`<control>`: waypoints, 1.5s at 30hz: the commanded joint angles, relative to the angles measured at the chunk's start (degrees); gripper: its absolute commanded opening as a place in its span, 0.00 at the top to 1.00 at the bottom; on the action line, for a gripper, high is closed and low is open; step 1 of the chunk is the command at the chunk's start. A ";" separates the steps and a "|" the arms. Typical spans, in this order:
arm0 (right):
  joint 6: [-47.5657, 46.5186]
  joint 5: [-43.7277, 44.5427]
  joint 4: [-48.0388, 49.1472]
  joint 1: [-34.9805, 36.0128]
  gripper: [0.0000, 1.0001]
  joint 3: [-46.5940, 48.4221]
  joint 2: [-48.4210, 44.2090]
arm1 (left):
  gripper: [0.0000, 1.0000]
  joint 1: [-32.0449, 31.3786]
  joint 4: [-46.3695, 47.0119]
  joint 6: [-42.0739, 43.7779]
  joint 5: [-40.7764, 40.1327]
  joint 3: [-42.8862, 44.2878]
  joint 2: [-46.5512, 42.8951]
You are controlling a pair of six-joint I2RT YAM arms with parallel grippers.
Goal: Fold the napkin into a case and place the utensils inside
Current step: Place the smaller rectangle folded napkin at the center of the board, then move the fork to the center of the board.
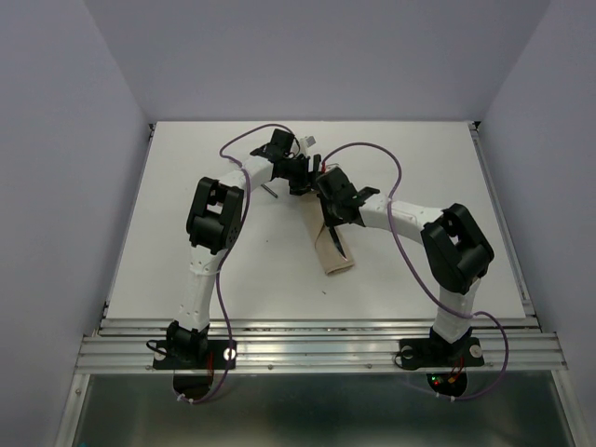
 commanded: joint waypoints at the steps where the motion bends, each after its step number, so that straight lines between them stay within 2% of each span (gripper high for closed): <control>1: -1.30 1.69 2.68 0.41 0.89 3.02 0.36 | 0.20 -0.80 -5.00 1.82 -0.59 -1.17 -1.51; 6: -1.30 1.42 2.59 0.41 0.78 2.75 -0.43 | 0.20 -0.80 -5.00 1.73 -0.59 -1.09 -1.33; 11: -1.21 1.95 2.15 0.41 0.76 1.35 -2.62 | 0.20 -0.80 -5.00 1.73 -0.76 -1.09 -1.51; 19: -0.16 1.86 0.83 0.41 0.63 -1.29 -6.67 | 0.20 -0.80 -5.96 1.73 -1.38 0.67 -1.33; 27: 1.77 4.32 -0.22 0.41 0.61 -5.24 -12.73 | 0.20 -0.71 -8.77 2.69 -3.75 4.36 -2.03; 29: 2.39 5.72 -0.31 0.41 0.55 -7.43 -16.14 | 0.18 -0.62 -10.35 3.57 -4.62 8.29 -1.86; 30: 2.65 6.17 -0.40 0.41 0.48 -8.31 -17.21 | 0.17 -0.45 -11.75 4.01 -5.41 10.23 -1.08; 32: 3.62 7.13 -0.92 0.41 0.45 -9.81 -20.89 | 0.14 -0.01 -15.62 4.54 -8.40 13.58 -0.54; 34: 4.67 7.92 -1.37 0.41 0.34 -12.09 -23.18 | 0.01 1.13 -17.56 4.37 -11.39 16.31 -1.41; 36: 5.63 8.36 -1.89 0.41 0.25 -14.29 -26.17 | 0.01 2.88 -17.22 3.14 -14.28 15.01 -4.04; 41: 7.05 9.16 -2.51 0.41 0.18 -18.16 -29.96 | 0.01 6.32 -14.76 -0.55 -25.17 4.91 -13.44; 45: 7.92 8.63 -2.34 0.41 0.15 -19.83 -30.93 | 0.02 7.90 -14.84 -5.82 -40.18 -6.08 -21.63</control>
